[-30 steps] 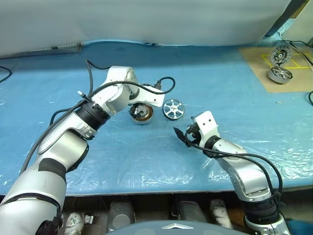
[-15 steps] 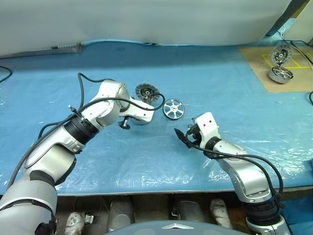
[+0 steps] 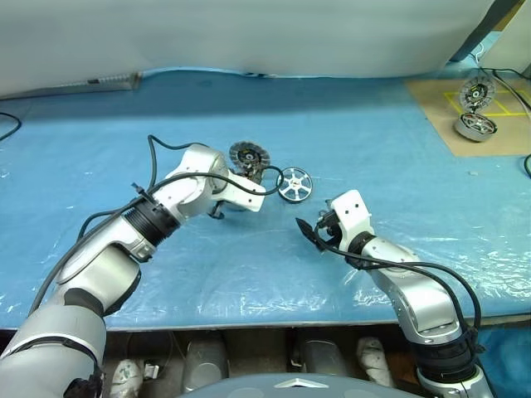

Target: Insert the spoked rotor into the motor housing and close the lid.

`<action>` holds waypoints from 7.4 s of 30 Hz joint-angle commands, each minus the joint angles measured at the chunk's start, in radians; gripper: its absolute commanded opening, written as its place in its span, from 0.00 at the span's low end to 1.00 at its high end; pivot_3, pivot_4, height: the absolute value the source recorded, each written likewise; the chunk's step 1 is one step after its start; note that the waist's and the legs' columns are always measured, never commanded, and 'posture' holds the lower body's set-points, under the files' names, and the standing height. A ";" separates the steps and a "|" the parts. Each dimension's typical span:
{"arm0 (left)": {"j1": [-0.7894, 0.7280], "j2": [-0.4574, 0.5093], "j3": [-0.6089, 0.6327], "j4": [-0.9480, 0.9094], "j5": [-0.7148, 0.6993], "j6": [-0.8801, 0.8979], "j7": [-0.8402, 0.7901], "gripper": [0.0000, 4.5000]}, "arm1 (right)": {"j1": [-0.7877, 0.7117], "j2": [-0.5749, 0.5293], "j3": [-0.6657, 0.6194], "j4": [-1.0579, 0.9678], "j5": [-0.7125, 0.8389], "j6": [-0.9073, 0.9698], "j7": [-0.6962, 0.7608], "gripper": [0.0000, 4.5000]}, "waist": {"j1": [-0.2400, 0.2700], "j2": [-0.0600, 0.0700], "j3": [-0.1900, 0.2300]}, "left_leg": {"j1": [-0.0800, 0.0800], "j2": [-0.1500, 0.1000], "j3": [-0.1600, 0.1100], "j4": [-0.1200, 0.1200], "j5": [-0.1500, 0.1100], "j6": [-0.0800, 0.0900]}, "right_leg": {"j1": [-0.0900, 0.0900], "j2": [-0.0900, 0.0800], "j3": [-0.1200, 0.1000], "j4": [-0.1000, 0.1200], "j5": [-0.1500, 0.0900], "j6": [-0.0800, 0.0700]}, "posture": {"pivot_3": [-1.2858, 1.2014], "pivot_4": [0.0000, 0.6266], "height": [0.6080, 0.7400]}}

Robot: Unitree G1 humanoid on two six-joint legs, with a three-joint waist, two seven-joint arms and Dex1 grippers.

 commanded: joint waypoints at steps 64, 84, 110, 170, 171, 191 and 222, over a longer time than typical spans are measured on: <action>-0.208 -0.087 0.319 0.834 -0.401 -0.676 -0.086 0.99 | 0.067 0.221 0.059 0.120 -0.128 -0.296 -0.157 1.00 | 0.002 -0.001 0.001 | -0.001 0.000 -0.001 -0.001 0.000 0.000 | 0.000 0.000 -0.001 -0.001 0.003 0.004 | 0.52 0.24 1.00; -0.084 -0.078 0.258 0.701 -0.300 -0.552 0.006 0.72 | 0.049 0.215 0.052 0.129 -0.131 -0.277 -0.148 1.00 | -0.001 -0.001 0.001 | 0.003 0.000 0.000 -0.001 0.001 -0.001 | 0.002 0.000 0.000 0.000 0.002 0.003 | 0.52 0.24 1.00; 0.129 0.059 0.210 -0.043 -0.286 0.070 -0.160 0.47 | 0.015 0.221 0.060 0.172 -0.127 -0.282 -0.123 1.00 | -0.022 0.000 0.001 | 0.007 0.003 0.001 -0.006 0.002 -0.004 | 0.003 0.002 -0.001 0.000 -0.001 -0.005 | 0.52 0.24 1.00; 0.780 0.071 0.707 -0.466 -0.867 0.018 0.415 1.00 | 0.088 0.126 0.012 0.105 -0.090 -0.293 -0.014 1.00 | -0.029 0.003 0.002 | 0.000 0.007 0.000 -0.004 0.003 -0.002 | 0.000 0.002 -0.009 0.000 -0.003 -0.008 | 0.52 0.24 1.00; 0.752 0.081 0.697 -0.457 -0.870 0.036 0.401 1.00 | 0.085 0.126 0.012 0.105 -0.090 -0.290 -0.014 1.00 | -0.028 0.003 0.002 | 0.000 0.007 0.000 -0.004 0.003 -0.002 | 0.000 0.002 -0.009 0.000 -0.003 -0.008 | 0.52 0.24 1.00; -0.256 0.002 0.322 0.753 -0.572 -0.496 -0.092 1.00 | 0.040 0.178 0.031 0.142 -0.101 -0.332 -0.061 1.00 | -0.018 0.002 0.002 | 0.000 0.005 0.000 -0.003 0.005 -0.003 | 0.000 0.002 -0.007 0.005 0.000 -0.004 | 0.52 0.24 1.00; -0.334 -0.241 0.259 1.069 -0.219 -0.695 0.371 1.00 | 0.070 0.203 0.032 0.124 -0.121 -0.338 -0.127 1.00 | 0.012 -0.005 0.007 | 0.001 0.004 -0.002 0.000 0.005 -0.003 | 0.000 0.002 -0.007 0.010 0.001 -0.002 | 0.52 0.24 1.00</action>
